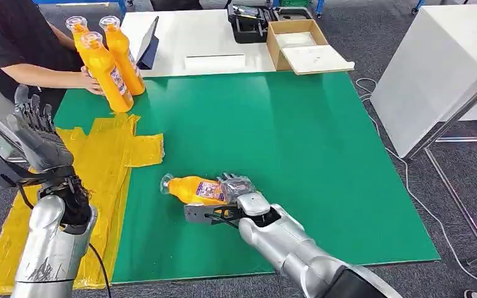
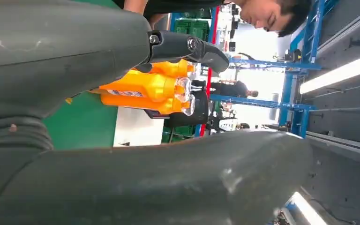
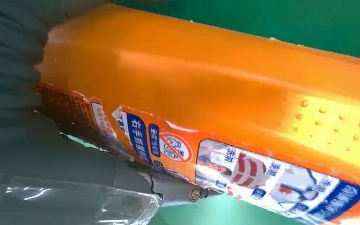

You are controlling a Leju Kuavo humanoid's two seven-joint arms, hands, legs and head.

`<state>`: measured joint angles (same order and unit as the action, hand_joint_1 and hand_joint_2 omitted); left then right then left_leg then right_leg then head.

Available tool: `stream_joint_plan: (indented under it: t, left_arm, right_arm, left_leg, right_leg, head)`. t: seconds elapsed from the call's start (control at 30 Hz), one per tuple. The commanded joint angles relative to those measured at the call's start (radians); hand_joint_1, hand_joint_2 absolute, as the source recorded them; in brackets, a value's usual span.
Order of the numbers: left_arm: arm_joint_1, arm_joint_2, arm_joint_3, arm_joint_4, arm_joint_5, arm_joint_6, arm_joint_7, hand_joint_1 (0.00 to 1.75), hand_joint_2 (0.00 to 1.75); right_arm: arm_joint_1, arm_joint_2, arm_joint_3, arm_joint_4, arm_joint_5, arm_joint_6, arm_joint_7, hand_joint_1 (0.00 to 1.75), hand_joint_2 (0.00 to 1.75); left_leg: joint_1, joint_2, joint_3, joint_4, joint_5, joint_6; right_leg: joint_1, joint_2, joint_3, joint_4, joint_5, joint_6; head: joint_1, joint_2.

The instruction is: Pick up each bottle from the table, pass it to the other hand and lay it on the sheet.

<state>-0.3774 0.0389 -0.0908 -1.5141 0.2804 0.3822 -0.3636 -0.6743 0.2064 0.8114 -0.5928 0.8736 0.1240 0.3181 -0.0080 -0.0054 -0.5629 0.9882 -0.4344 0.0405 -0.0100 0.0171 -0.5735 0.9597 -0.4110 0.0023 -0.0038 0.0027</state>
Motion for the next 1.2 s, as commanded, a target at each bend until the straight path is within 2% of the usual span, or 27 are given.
stream_joint_plan:
  t: [0.03,0.2,0.4,0.6,0.67,0.8,0.83,0.97,1.07,1.2]
  left_arm:
    - [-0.037,0.012,0.003,0.083,0.019,-0.007,-0.015,0.00,0.00]
    - [-0.033,0.022,0.006,0.083,0.028,-0.006,-0.022,0.00,0.00]
    - [-0.012,0.037,0.003,0.087,0.041,-0.008,-0.021,0.00,0.00]
    - [0.044,0.040,-0.034,0.153,0.133,-0.090,0.049,0.00,0.00]
    - [0.046,0.039,-0.039,0.156,0.135,-0.092,0.042,0.00,0.00]
    - [0.063,0.030,-0.080,0.155,0.192,-0.165,0.087,0.00,0.00]
    - [0.059,0.025,-0.096,0.164,0.201,-0.178,0.093,0.00,1.75]
    - [0.017,-0.008,-0.193,0.216,0.220,-0.208,0.108,0.00,1.75]
    - [0.016,-0.006,-0.200,0.216,0.225,-0.203,0.107,0.00,1.75]
    - [0.001,-0.034,-0.246,0.188,0.245,-0.238,0.121,0.00,1.75]
  right_arm:
    - [0.010,-0.039,-0.021,0.066,0.010,0.013,-0.021,1.75,1.75]
    - [0.010,-0.046,-0.020,0.016,0.015,0.009,-0.027,1.75,1.75]
    - [0.065,-0.105,-0.036,-0.175,-0.013,0.035,-0.029,1.75,1.75]
    - [0.134,-0.223,-0.234,-0.561,-0.237,0.110,-0.025,1.75,1.75]
    - [0.137,-0.233,-0.244,-0.593,-0.243,0.133,-0.012,1.75,1.75]
    - [0.196,-0.234,-0.364,-0.777,-0.335,0.053,-0.079,1.75,1.75]
    - [0.199,-0.237,-0.375,-0.801,-0.355,0.048,-0.089,1.75,1.75]
    - [0.192,-0.202,-0.357,-0.797,-0.429,-0.001,-0.135,1.75,1.75]
    - [0.192,-0.200,-0.344,-0.789,-0.431,-0.016,-0.135,1.75,1.75]
    - [0.154,-0.172,-0.292,-0.705,-0.352,-0.089,-0.080,1.75,1.75]
  left_leg:
    - [0.000,-0.004,0.001,-0.002,0.002,-0.003]
    - [0.000,-0.003,0.002,-0.001,0.001,-0.003]
    - [0.000,-0.003,0.003,-0.001,0.000,-0.003]
    - [-0.001,-0.004,0.001,-0.001,0.000,-0.003]
    - [-0.001,-0.004,-0.001,0.000,0.000,-0.003]
    - [0.000,-0.003,-0.003,0.000,-0.001,-0.004]
    - [-0.001,-0.004,-0.004,0.001,-0.001,-0.003]
    - [0.000,-0.006,-0.005,0.002,-0.001,-0.004]
    - [0.000,-0.004,-0.005,0.001,0.000,-0.003]
    - [0.000,-0.002,-0.006,0.001,0.000,-0.002]
  right_leg:
    - [0.001,-0.006,0.003,-0.002,0.000,-0.001]
    - [0.000,-0.004,0.003,-0.001,0.000,-0.001]
    - [0.000,-0.004,0.004,-0.002,-0.001,-0.001]
    - [-0.001,-0.006,0.003,-0.001,-0.001,0.000]
    - [-0.001,-0.005,0.001,0.000,-0.001,0.000]
    - [0.000,-0.005,0.000,0.000,-0.002,0.000]
    - [-0.001,-0.006,-0.001,0.001,-0.002,0.000]
    - [-0.001,-0.008,-0.002,0.001,-0.002,0.000]
    - [-0.001,-0.005,-0.003,0.000,-0.001,0.000]
    - [-0.001,-0.003,-0.005,0.000,0.000,0.000]
  head:
    - [0.000,0.000]
    - [0.000,0.000]
    - [-0.001,0.000]
    - [0.000,0.000]
    - [0.000,0.000]
    - [0.000,0.000]
    - [0.000,0.000]
    - [0.000,0.000]
    - [0.000,0.000]
    - [0.000,0.000]
